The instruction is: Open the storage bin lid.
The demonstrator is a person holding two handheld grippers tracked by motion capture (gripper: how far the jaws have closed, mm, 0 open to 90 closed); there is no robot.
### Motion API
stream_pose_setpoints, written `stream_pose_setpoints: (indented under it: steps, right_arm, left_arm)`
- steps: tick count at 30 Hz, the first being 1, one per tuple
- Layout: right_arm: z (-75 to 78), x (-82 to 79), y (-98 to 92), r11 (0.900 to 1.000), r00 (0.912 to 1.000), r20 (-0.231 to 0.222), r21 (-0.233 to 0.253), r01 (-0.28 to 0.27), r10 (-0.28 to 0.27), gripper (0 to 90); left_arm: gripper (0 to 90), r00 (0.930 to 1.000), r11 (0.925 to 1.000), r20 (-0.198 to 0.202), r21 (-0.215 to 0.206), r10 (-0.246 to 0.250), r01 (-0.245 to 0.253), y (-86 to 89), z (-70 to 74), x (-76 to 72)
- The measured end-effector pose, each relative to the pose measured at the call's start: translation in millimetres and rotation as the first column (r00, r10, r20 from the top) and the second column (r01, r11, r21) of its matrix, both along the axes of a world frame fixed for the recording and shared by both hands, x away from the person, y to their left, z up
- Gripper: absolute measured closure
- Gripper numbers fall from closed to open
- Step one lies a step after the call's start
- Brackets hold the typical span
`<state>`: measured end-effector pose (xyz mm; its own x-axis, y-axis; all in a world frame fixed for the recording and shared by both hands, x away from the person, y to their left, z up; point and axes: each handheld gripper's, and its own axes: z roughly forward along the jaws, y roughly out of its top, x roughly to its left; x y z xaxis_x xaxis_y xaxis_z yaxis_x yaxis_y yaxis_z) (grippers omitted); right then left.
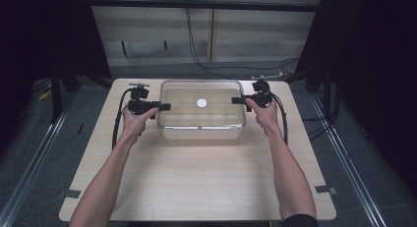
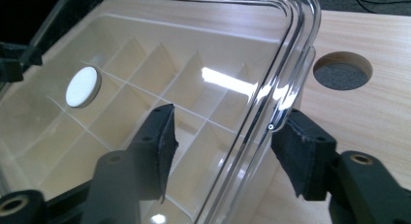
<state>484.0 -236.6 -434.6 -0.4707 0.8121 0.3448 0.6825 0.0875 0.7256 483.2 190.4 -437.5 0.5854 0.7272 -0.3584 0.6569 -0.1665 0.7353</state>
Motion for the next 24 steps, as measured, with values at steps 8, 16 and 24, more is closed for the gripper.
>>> stream_pose_setpoints:
  steps: [8,16,24]
  right_arm:
    - [7.3,-5.5,-5.0,0.998,0.9997,0.023,0.058,-0.006,0.004,49.8]
    - [15.7,-10.8,-1.6,0.992,0.9990,0.041,0.124,-0.025,0.020,50.4]
    - [19.7,-12.5,-1.5,0.994,0.9999,0.015,0.108,-0.007,0.006,50.3]
  left_arm:
    - [50.0,0.9998,0.9999,0.017,-0.006,-0.011,0.011,2.3,8.1,-3.9]
    - [54.0,0.9993,0.9992,0.034,-0.034,-0.018,0.019,5.2,14.7,-7.9]
    - [56.9,0.9984,0.9992,0.049,-0.026,-0.028,0.029,4.5,18.8,-9.8]
